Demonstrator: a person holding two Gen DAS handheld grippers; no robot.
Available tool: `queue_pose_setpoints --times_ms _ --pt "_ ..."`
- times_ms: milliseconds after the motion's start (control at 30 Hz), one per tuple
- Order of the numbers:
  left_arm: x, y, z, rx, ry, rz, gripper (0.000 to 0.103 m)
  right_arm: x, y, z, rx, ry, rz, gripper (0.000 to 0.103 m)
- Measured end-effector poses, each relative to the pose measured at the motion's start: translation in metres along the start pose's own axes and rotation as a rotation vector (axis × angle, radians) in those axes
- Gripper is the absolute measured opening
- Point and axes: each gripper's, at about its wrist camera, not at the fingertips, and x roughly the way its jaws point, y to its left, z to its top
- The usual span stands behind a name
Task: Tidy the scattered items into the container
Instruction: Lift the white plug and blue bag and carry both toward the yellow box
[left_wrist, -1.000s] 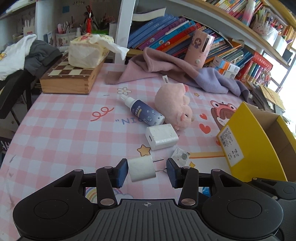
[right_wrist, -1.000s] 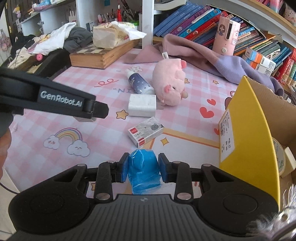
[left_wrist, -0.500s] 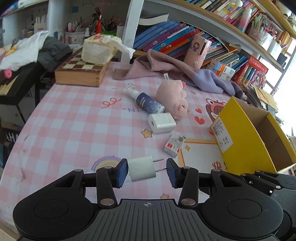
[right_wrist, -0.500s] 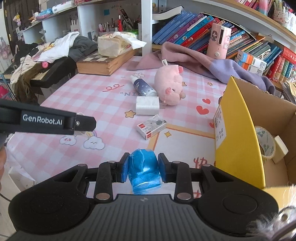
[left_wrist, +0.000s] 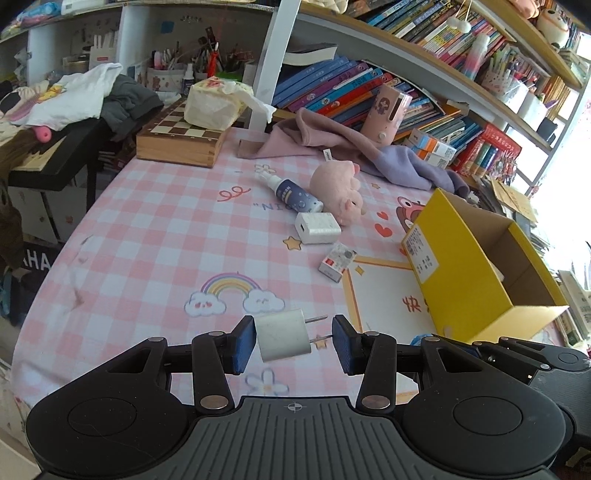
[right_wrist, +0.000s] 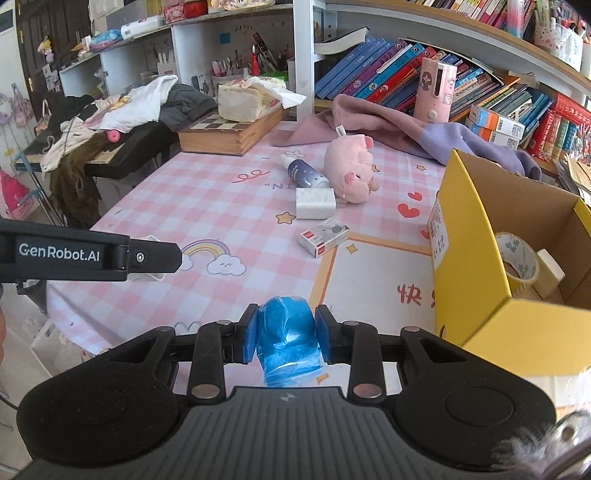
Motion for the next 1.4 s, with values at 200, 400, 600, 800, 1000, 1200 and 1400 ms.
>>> queue_pose_setpoints --times_ms 200,400,600,800,1000,1200,1400 --pt "-0.025 -0.003 -0.018 -0.008 -0.007 -0.027 0.043 -0.029 0.004 -0.017 0.013 -0.017 -0.009 0.03" --pt "-0.046 -0.01 -0.037 -0.001 -0.015 -0.063 0.043 -0.056 0.004 -0.034 0.033 -0.027 -0.026 0.03" --pt "-0.06 -0.019 -0.054 0.01 -0.008 -0.104 0.043 -0.079 0.005 -0.053 0.051 -0.03 -0.055 0.03" --pt "-0.066 -0.037 -0.064 0.049 0.004 -0.157 0.043 -0.1 -0.002 -0.072 0.075 -0.022 -0.098 0.03" --pt "-0.066 -0.054 -0.072 0.093 0.031 -0.215 0.043 -0.118 -0.012 -0.09 0.111 -0.01 -0.153 0.03" --pt "-0.065 -0.072 -0.08 0.139 0.055 -0.266 0.043 -0.134 -0.024 -0.104 0.164 -0.005 -0.214 0.03" --pt "-0.064 -0.083 -0.083 0.16 0.065 -0.293 0.043 -0.143 -0.033 -0.112 0.187 0.001 -0.251 0.03"
